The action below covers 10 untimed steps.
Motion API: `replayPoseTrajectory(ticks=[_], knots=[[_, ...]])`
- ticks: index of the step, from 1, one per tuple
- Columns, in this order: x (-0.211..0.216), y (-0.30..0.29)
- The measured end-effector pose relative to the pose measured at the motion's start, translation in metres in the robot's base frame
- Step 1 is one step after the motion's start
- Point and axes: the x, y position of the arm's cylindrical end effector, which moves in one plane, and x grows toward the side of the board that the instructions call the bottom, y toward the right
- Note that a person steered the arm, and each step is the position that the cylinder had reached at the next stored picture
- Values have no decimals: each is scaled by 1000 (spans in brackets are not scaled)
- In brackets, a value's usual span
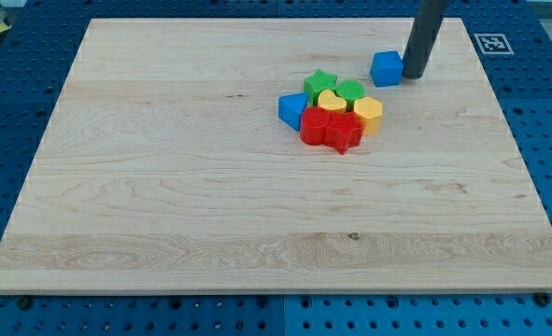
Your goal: Place the blue cube to the top left of the green star
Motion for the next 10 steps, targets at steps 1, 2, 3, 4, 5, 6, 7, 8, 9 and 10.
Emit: replayPoseTrajectory(ticks=[1,2,3,4,5,6,7,8,9,10], knots=[[9,-5],[-11,-35],[-16,-37],[-16,-40],[-33,-66],[-34,-76],[-34,-93],[-37,-110],[-59,-112],[-59,-129]])
